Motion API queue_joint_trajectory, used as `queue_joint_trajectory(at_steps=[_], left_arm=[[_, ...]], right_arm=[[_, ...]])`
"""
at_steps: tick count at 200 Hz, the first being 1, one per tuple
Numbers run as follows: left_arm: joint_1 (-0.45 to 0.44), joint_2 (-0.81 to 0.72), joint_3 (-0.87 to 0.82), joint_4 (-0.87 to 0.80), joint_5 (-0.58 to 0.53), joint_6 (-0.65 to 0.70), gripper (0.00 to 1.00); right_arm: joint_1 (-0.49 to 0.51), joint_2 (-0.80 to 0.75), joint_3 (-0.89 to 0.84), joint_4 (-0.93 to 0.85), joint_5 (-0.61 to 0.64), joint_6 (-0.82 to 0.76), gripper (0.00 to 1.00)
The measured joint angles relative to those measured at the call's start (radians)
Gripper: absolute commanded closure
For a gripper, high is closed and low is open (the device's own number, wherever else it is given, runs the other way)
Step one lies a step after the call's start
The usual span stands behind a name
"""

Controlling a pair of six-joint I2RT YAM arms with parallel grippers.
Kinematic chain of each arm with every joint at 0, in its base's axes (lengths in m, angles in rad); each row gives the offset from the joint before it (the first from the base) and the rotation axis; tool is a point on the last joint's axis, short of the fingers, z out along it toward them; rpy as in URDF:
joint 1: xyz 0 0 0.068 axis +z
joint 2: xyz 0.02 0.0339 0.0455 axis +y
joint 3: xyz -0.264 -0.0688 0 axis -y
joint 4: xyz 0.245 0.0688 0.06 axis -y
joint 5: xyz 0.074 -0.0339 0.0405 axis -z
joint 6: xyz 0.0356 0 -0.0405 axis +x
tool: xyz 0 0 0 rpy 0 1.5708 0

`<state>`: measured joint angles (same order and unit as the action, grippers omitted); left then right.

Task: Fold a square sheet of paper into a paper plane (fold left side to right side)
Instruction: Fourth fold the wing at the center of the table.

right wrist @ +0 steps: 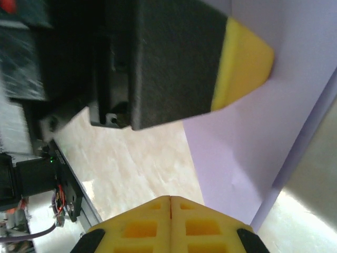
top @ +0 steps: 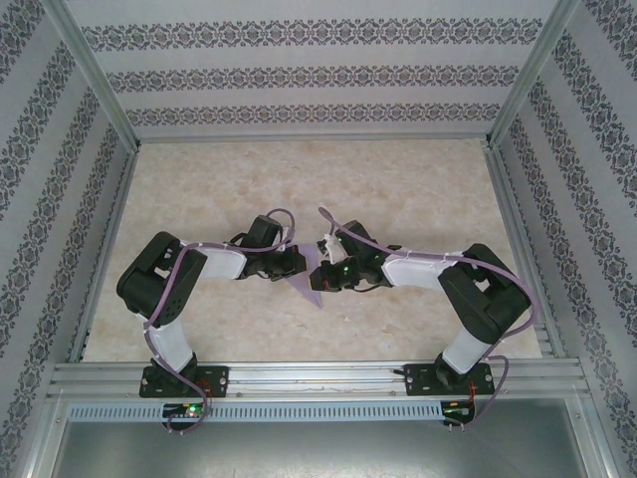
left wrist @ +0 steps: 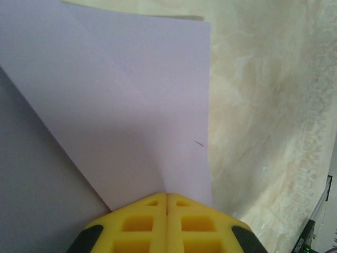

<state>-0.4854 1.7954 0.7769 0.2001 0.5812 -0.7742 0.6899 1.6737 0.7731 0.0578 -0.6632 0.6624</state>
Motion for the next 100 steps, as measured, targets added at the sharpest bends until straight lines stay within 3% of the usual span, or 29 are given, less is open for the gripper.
queue_joint_trajectory(at_steps=[100], left_arm=[[-0.005,-0.002,0.000,-0.001,-0.011,0.000,0.99]], right_arm=[[0.020,0.068,-0.060,0.068,-0.004,0.043,1.00]])
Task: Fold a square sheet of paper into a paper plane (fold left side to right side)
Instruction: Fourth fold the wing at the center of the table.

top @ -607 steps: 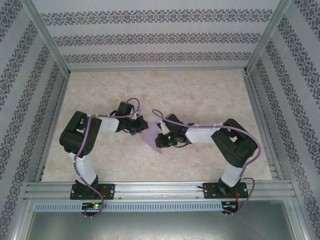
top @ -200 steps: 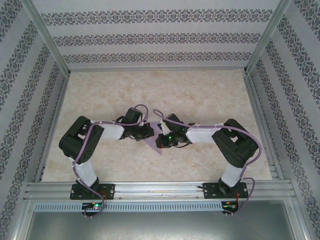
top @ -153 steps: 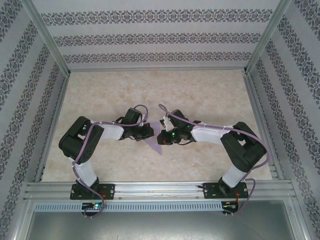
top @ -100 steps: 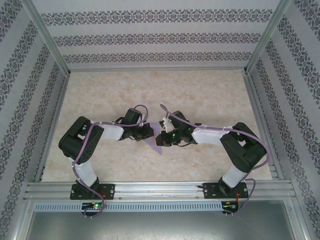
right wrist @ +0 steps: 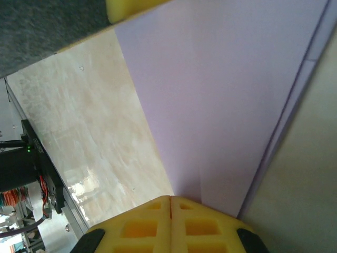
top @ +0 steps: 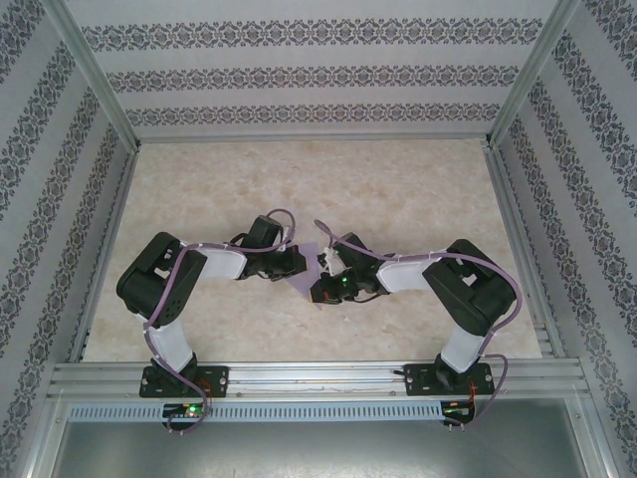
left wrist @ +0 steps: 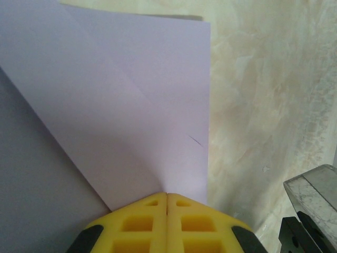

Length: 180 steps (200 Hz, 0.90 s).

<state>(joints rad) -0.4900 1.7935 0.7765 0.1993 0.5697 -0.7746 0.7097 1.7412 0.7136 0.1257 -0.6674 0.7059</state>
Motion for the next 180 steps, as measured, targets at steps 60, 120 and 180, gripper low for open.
queue_joint_trajectory(at_steps=[60,120,180], left_arm=[[-0.001,0.000,0.000,0.000,-0.002,0.000,0.99],[-0.001,0.000,0.000,0.000,-0.002,0.000,0.99],[-0.001,0.000,0.000,0.000,-0.002,0.000,1.00]], right_arm=[[0.013,0.003,-0.020,0.030,0.001,0.004,1.00],[0.014,-0.043,-0.032,0.005,-0.003,0.007,1.00],[-0.014,-0.069,0.048,-0.037,-0.015,0.002,1.00]])
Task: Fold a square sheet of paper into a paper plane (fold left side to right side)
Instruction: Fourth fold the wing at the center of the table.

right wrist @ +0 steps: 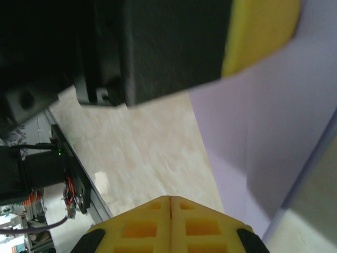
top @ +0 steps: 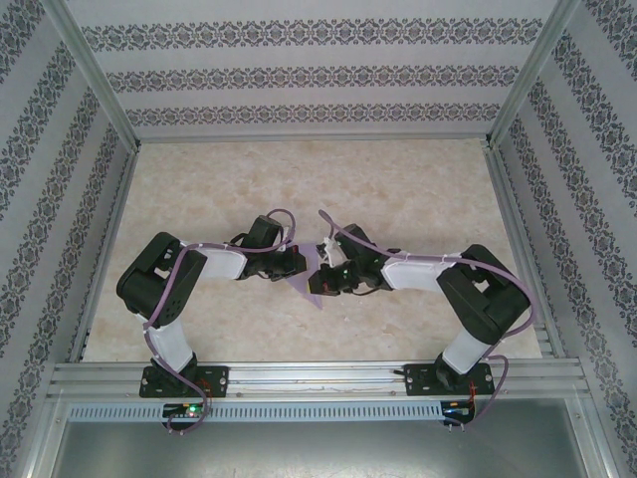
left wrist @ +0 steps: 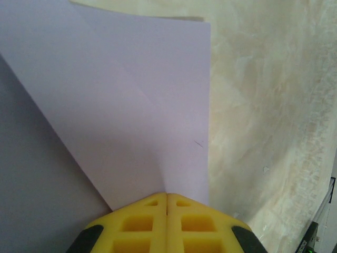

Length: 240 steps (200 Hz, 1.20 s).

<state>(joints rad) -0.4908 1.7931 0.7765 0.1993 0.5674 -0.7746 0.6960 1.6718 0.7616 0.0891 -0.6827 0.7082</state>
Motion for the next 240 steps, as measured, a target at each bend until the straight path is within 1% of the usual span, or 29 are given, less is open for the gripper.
queue_joint_trajectory(at_steps=[32,80,159,240], left_arm=[[0.000,0.000,0.000,0.000,0.000,0.000,0.99],[0.000,0.000,0.000,0.000,0.000,0.000,0.99],[0.000,0.000,0.000,0.000,-0.003,-0.005,1.00],[0.000,0.000,0.000,-0.001,-0.004,-0.012,1.00]], right_arm=[[0.000,0.066,0.044,0.005,0.003,-0.004,1.00],[0.001,0.130,0.049,-0.007,0.013,-0.007,1.00],[0.024,0.129,0.019,0.014,0.027,-0.008,1.00],[0.066,0.069,-0.064,0.072,0.068,-0.006,1.00]])
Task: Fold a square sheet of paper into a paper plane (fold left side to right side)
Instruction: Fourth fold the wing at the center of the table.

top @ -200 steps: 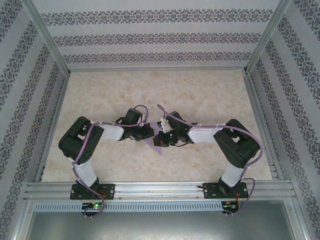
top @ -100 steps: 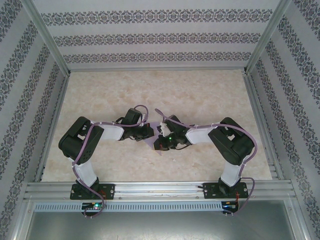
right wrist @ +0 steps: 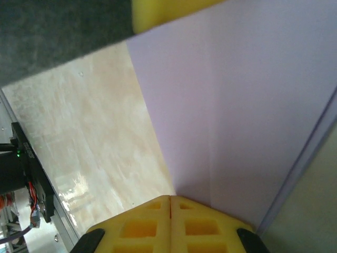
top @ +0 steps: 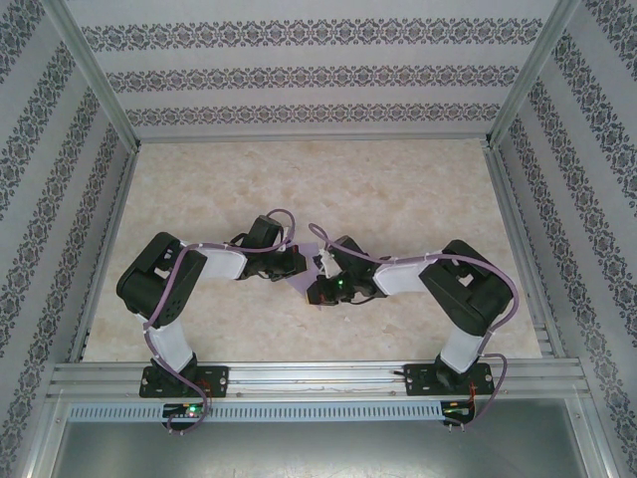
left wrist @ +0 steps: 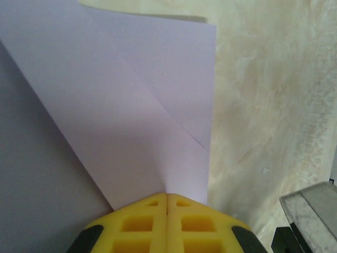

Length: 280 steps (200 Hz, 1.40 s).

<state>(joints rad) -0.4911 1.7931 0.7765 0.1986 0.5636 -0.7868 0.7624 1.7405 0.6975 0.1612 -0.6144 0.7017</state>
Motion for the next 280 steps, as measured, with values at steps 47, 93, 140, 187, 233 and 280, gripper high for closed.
queue_joint_trajectory(at_steps=[47,93,140,187,233,280], left_arm=[[0.000,-0.001,0.000,0.000,0.000,0.000,1.00],[0.000,-0.002,0.000,0.000,-0.002,0.000,1.00],[-0.001,-0.003,0.000,0.000,-0.008,0.000,1.00],[-0.001,-0.004,0.000,0.000,-0.010,0.000,1.00],[-0.005,-0.005,0.000,-0.001,-0.015,0.000,1.00],[-0.005,-0.006,0.000,-0.002,-0.016,0.000,1.00]], right_arm=[[0.017,-0.050,-0.065,0.011,-0.003,0.004,1.00],[0.018,-0.138,-0.122,-0.074,-0.016,0.003,1.00],[-0.021,-0.197,-0.079,-0.140,-0.041,-0.005,1.00],[-0.032,-0.060,0.079,-0.100,-0.007,-0.024,1.00],[-0.054,0.060,0.159,-0.082,0.048,-0.043,1.00],[-0.062,0.097,0.171,-0.082,0.065,-0.065,1.00]])
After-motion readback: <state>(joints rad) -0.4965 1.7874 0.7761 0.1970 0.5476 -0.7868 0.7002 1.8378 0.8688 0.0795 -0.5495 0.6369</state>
